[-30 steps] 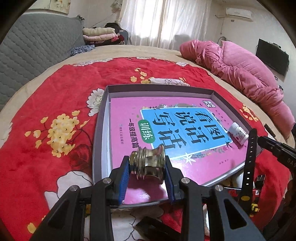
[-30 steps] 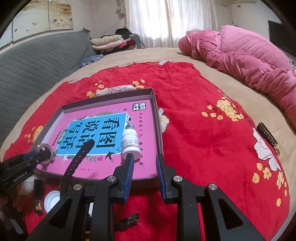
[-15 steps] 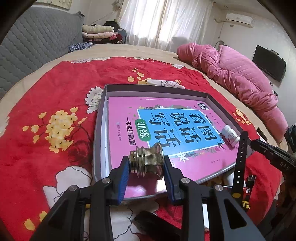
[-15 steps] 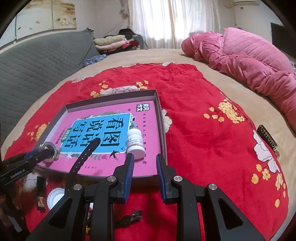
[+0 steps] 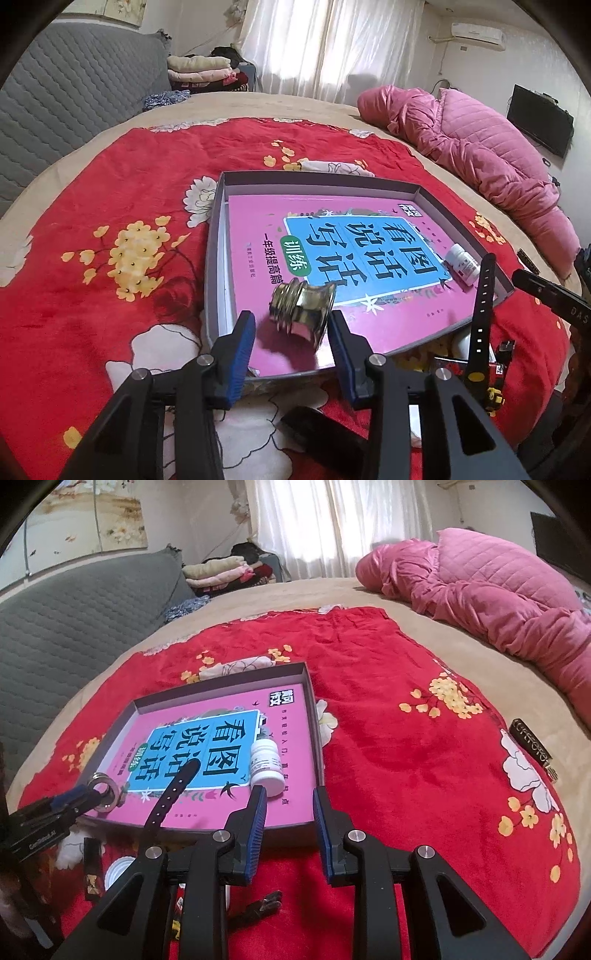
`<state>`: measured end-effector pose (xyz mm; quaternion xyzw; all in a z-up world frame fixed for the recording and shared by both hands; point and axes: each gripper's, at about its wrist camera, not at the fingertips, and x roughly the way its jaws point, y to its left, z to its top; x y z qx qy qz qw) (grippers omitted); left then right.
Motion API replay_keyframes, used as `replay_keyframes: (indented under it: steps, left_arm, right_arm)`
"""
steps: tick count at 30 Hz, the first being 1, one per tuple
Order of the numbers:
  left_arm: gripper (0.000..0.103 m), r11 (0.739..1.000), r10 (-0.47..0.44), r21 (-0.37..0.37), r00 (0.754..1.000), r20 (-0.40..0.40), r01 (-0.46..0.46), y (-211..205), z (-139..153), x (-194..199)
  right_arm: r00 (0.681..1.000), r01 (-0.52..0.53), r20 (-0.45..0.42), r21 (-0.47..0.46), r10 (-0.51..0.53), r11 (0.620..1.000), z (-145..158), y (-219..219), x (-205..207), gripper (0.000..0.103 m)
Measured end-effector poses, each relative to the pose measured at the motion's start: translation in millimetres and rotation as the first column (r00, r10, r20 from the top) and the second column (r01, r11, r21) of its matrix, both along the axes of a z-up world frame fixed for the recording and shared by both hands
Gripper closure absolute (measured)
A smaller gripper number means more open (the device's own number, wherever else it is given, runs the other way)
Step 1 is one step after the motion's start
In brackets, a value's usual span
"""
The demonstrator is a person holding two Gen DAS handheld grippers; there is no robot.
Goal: Organize rigid objects
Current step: 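Release the brass fitting from the left tool while the right tool releases the bottle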
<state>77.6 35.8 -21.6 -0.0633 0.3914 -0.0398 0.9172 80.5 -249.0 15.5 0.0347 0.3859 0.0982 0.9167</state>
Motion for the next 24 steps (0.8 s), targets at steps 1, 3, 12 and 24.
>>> replay_keyframes:
  steps: [1,3,12,24]
  left_arm:
    - [0.062,1.0,0.001,0.001,1.0,0.0,-0.001,0.1,0.9,-1.1]
    - [0.062,1.0,0.002,0.002,1.0,0.001,-0.002,0.3,2.1,-2.9]
    - [0.06,1.0,0.016,0.02,1.0,-0.002,-0.016,1.9,5.9,-7.7]
    - [0.058,1.0,0.019,0.019,1.0,0.016,-0.02,0.5,16.2,-18.8]
  right_arm:
    - [1.0,0.002,0.001,0.002,-0.002,1.0,0.5,-0.8,-0.2,0.077]
    - [1.0,0.005,0.002,0.005,-0.005,1.0,1.9,-2.3,-1.3,0.076]
    - [1.0,0.018,0.017,0.004,-0.018,1.0,7.3,-4.4,-4.8,0.074]
    - [0.999,0.015,0.031,-0.01,-0.015,1.0,11.7,-5.5,-11.8,0.059]
